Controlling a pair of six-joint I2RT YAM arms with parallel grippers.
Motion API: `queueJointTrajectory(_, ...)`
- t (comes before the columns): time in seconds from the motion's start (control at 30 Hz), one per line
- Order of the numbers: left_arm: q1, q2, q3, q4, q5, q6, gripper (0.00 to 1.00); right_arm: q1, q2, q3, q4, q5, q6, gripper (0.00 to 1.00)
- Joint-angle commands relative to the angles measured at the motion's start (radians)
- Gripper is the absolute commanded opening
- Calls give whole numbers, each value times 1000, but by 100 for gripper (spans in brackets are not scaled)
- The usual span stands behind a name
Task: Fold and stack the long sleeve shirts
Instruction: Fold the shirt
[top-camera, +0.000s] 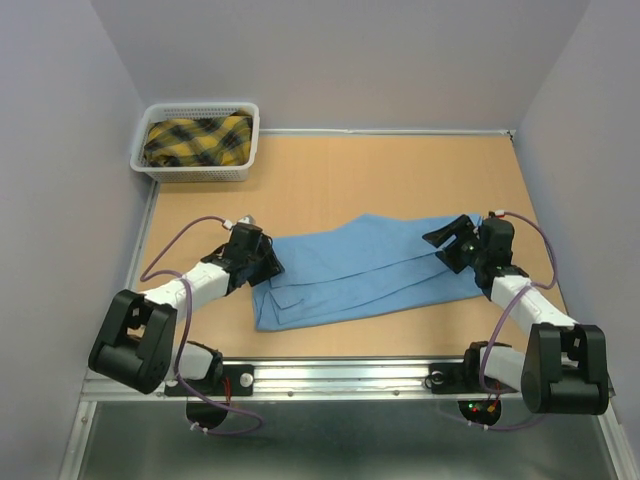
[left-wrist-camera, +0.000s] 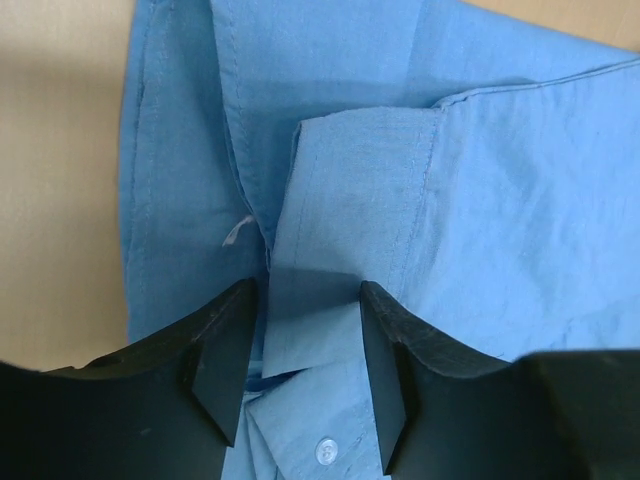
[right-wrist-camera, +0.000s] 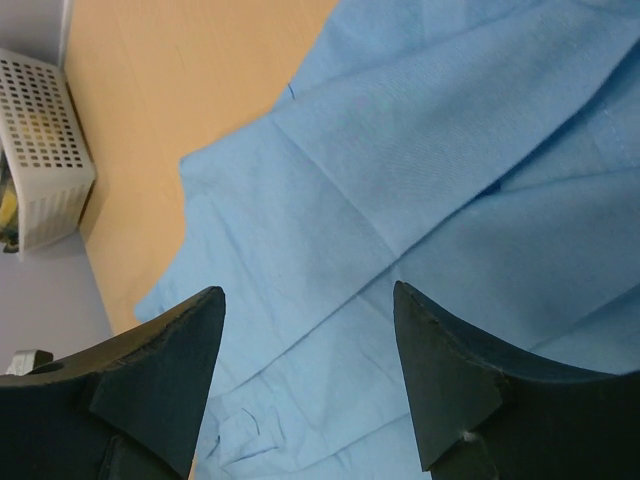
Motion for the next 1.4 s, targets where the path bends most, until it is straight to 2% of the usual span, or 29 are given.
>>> queueJointTrajectory(0.0,-20,5,20,30,12,5,51,11,-8,-45,40,-4,24,73)
queueJointTrajectory(0.3,-27,-58,30,-8,7,-1,23,19,7,-62,79,-15,50,73)
queueJointTrajectory(0.4,-27,-70,41,-28,9,4,18,25,27,-71,106,-15,69,73)
queueJointTrajectory(0.47,-27,-86,52,-46,17,4,8,28,50,-79,132,-18,94,73)
queueJointTrajectory(0.6,-27,-119,72,-71,36,-1,0,40,75,-100,192,-20,132,73)
queueJointTrajectory(0.93,-27,-175,118,-126,93,-5,0,48,173,-166,355,-4,178,70)
queueJointTrajectory(1.17,-27,-208,110,-155,98,2,0,48,156,-160,384,51,220,66)
queueJointTrajectory(1.37,-27,-224,104,-158,106,2,0,49,213,-148,427,56,258,62)
